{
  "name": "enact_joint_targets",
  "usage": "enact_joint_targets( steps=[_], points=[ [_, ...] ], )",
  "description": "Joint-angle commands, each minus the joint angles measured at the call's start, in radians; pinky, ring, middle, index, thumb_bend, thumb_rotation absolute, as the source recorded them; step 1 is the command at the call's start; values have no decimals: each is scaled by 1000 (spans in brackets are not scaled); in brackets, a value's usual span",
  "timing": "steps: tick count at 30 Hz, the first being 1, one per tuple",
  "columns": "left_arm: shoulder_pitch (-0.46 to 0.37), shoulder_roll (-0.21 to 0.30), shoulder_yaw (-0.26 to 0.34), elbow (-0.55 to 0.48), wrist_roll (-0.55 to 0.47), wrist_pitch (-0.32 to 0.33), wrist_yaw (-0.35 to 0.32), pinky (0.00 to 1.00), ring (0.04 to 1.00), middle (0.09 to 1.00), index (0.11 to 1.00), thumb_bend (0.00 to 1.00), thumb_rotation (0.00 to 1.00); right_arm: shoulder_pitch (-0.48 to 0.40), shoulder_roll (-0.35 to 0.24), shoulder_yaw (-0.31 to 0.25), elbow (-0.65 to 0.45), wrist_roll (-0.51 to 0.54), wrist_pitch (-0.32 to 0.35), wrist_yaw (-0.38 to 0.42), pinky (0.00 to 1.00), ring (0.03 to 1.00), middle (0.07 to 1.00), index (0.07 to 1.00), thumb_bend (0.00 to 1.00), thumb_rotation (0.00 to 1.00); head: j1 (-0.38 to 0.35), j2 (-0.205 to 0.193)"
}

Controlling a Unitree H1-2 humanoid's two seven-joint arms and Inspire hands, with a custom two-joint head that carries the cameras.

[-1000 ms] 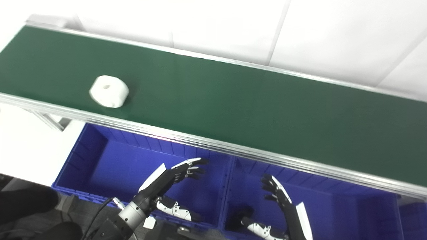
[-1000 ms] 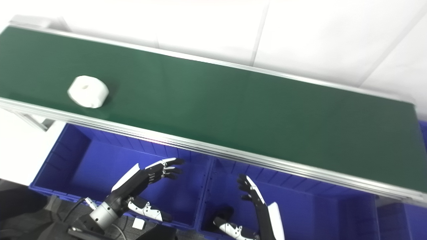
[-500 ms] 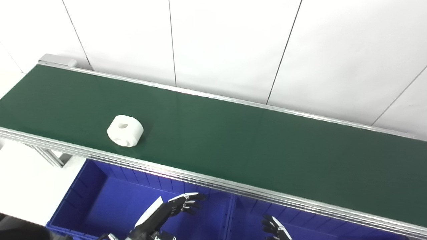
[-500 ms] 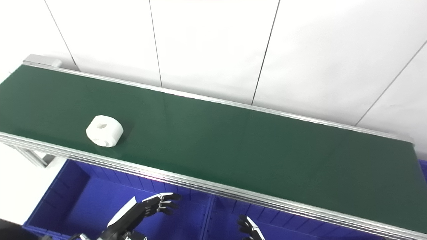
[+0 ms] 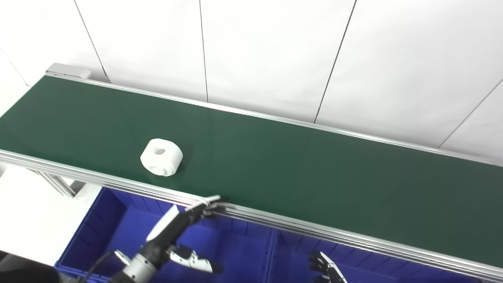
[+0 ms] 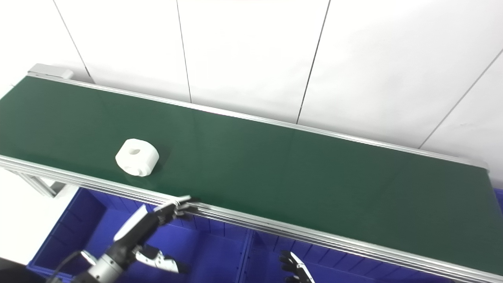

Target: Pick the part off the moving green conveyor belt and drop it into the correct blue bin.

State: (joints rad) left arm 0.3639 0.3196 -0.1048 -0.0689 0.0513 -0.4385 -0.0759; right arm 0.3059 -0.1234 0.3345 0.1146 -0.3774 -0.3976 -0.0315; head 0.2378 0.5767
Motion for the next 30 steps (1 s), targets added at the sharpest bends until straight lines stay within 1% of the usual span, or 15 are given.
enact_joint_targets(
  steps=[1,2,5,6,8,9,10,11,14,16,18,20,23,28,30],
  points=[
    [-23,20,23,-46,13,-31,17,795,850,903,871,743,113,-9,3,-4,-28,17,-31,5,685,787,819,858,664,115,-5,10],
    [-34,25,31,-53,20,-31,20,807,857,908,878,719,104,-10,3,-5,-29,21,-29,8,689,788,820,859,666,119,-5,21],
    [-75,39,59,-60,20,-31,10,819,882,923,887,679,93,-14,4,-7,-37,30,-22,16,698,794,825,862,672,113,-10,25],
    [-89,42,69,-58,12,-30,3,828,892,930,890,672,99,-15,5,-8,-40,29,-21,16,700,795,825,862,674,109,-19,38],
    [-117,45,82,-46,2,-29,-5,830,875,941,896,693,161,-15,6,-10,-45,25,-19,17,693,794,824,864,674,130,-29,50],
    [-132,47,87,-38,1,-30,-9,830,875,941,896,694,163,-15,7,-11,-48,22,-16,17,693,794,824,864,674,132,-31,53],
    [-150,53,89,-28,5,-30,-13,828,877,942,898,699,186,-16,8,-12,-50,20,-15,17,693,794,823,863,673,142,-37,67],
    [-165,59,92,-20,11,-30,-17,828,881,944,900,701,203,-17,9,-13,-52,19,-14,18,694,794,822,863,672,145,-38,67],
    [-212,69,107,-1,75,-28,-9,846,892,938,903,708,254,-17,9,-16,-63,16,-1,23,696,796,823,866,666,164,-44,71],
    [-242,78,113,7,103,-14,-17,878,917,942,912,702,290,-18,10,-18,-65,19,1,24,696,796,824,864,665,168,-46,73],
    [-268,86,115,17,119,-5,-25,883,923,943,914,700,297,-20,12,-21,-63,19,-2,22,696,795,825,863,665,167,-47,71],
    [-293,96,116,26,143,3,-31,888,933,949,915,681,286,-19,12,-22,-63,13,-4,20,688,790,822,861,665,171,-49,72],
    [-322,114,117,27,176,31,-46,918,953,961,919,662,213,-9,13,-23,-74,4,1,21,686,788,820,862,658,182,-51,74],
    [-356,134,117,58,200,45,-61,901,954,971,917,674,204,13,16,-20,-97,14,4,27,701,798,820,864,661,173,-58,88],
    [-368,139,118,60,236,79,-61,873,949,973,916,694,204,19,16,-20,-105,15,5,28,707,800,820,864,661,170,-61,96]
  ],
)
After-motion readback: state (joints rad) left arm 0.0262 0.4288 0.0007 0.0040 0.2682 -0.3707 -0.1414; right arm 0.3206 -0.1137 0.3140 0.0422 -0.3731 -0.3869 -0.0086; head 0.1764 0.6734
